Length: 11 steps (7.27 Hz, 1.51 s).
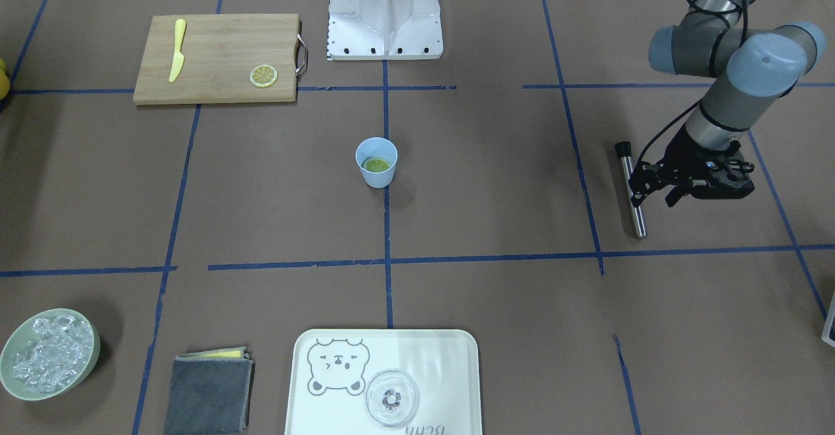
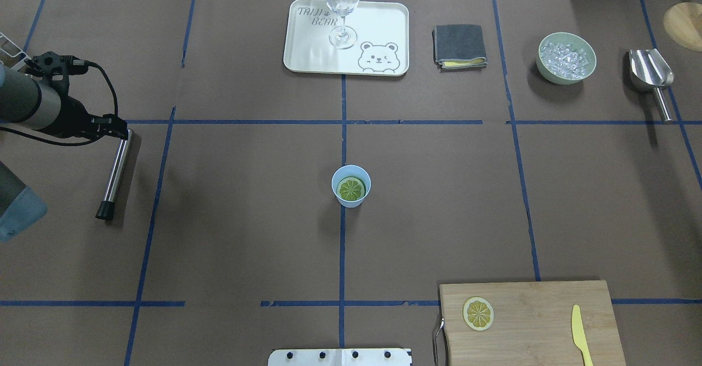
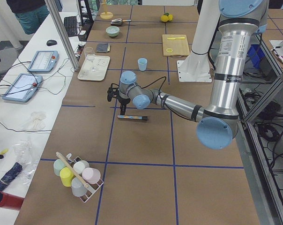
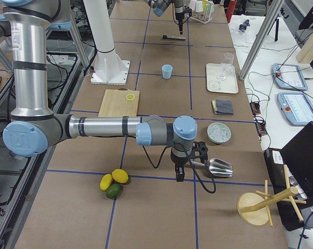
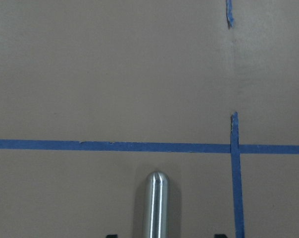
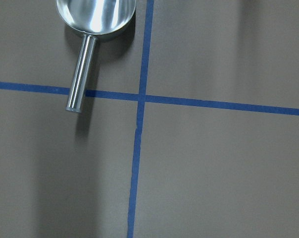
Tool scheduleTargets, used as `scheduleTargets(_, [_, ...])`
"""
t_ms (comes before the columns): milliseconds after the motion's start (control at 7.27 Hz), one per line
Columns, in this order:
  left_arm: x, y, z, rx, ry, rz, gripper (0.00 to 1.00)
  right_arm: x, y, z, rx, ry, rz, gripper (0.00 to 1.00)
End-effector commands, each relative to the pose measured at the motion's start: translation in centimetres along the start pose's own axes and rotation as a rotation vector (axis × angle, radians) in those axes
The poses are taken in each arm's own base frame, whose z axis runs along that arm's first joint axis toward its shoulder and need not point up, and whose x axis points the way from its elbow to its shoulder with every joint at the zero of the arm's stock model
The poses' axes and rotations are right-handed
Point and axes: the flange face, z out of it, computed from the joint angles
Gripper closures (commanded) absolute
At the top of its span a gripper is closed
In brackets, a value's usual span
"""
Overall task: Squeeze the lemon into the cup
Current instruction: 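Reach the left gripper to the steel muddler and grasp it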
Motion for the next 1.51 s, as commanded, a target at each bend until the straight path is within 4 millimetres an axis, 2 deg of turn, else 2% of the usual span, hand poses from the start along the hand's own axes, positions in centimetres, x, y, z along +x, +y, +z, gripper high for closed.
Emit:
scheduleTargets(0, [0.0,0.5,2.3,-0.019,-0.009,0.021,0.28,0.0,0.0,0.0,0.0,0.0,0.0,0.0])
scheduleTargets(138, [-0.6,0.6,3.1,-0.027,-0.02,0.02,0.3,0.0,0.0,0.0,0.0,0.0,0.0,0.0])
scheduleTargets(550, [-0.6,0.8,3.2,-0.032,-0.021,0.057,0.33,-0.1,0.0,-0.1,0.001,0.0,-0.001,0.0])
scheduleTargets(825, [0.0,1.5,4.1,-0.049,-0.018,0.073,0.35,-0.1,-0.1,-0.1,0.002,0.0,-0.002,0.0])
scheduleTargets(1100, [-0.4,1.7,5.1,-0.037,0.003,0.089,0.37,-0.1,-0.1,-0.1,0.002,0.0,-0.002,0.0])
scheduleTargets(1238, [-0.4,1.8,5.1,-0.034,0.008,0.092,0.4,-0.1,-0.1,-0.1,0.002,0.0,-0.002,0.0])
scheduleTargets(1375, [-0.4,1.8,5.0,-0.033,0.009,0.091,0.52,-0.2,-0.1,-0.2,0.004,-0.001,-0.003,0.0])
